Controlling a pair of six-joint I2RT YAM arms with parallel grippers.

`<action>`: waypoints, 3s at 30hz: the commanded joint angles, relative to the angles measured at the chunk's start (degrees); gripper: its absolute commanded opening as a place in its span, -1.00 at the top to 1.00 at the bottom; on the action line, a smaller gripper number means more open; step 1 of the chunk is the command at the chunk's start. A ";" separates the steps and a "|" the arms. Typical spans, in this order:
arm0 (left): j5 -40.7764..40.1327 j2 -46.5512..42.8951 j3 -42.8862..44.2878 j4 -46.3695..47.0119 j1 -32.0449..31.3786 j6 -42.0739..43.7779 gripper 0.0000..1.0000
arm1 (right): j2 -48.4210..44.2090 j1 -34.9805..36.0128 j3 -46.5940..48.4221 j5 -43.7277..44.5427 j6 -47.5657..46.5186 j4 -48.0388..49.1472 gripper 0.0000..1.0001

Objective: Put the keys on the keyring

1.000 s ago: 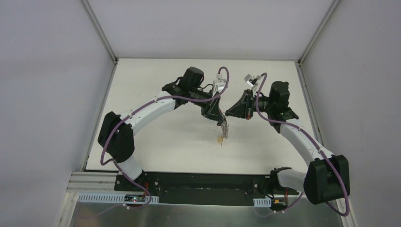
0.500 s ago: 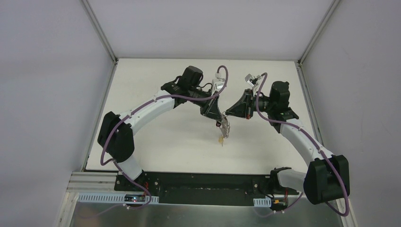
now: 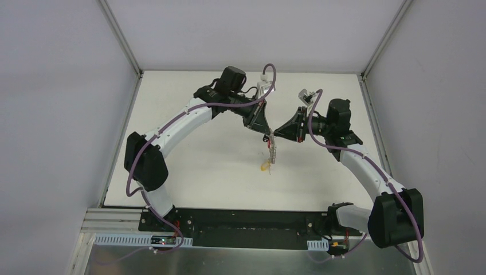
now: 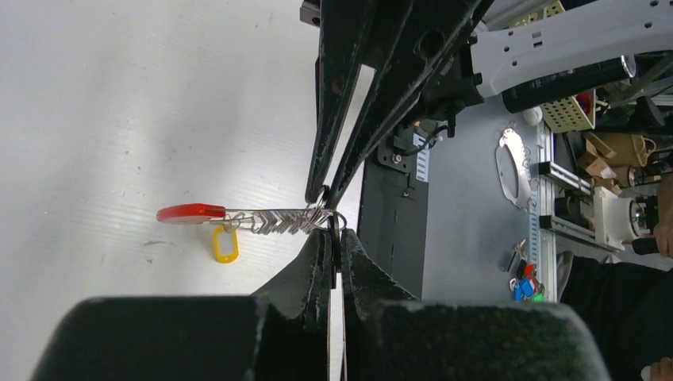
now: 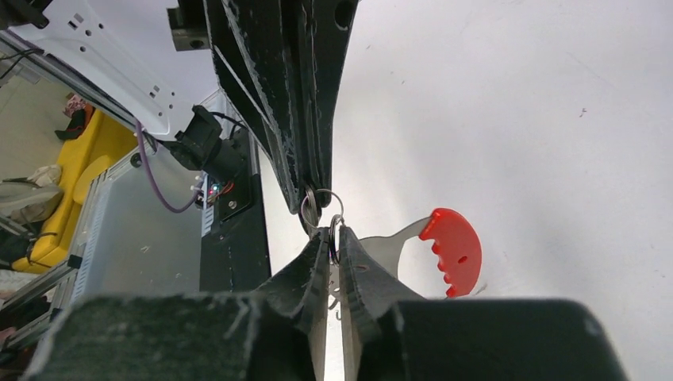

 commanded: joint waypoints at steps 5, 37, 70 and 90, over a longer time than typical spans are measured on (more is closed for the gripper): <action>-0.08 4.69 10.99 -4.85 0.29 -2.94 1.00 | -2.70 -1.89 2.13 3.76 0.13 0.76 0.51; -13.03 16.79 8.04 -18.38 5.41 3.65 1.00 | -4.07 -8.02 6.86 13.37 -4.41 -9.82 -0.22; -24.07 18.68 -8.93 -25.58 5.51 9.87 0.86 | -3.95 -8.41 5.66 13.01 -5.93 -9.62 -0.33; -30.86 8.53 -12.45 -25.74 6.06 12.67 -0.24 | -5.21 -9.44 7.30 20.07 -11.74 -16.64 -0.99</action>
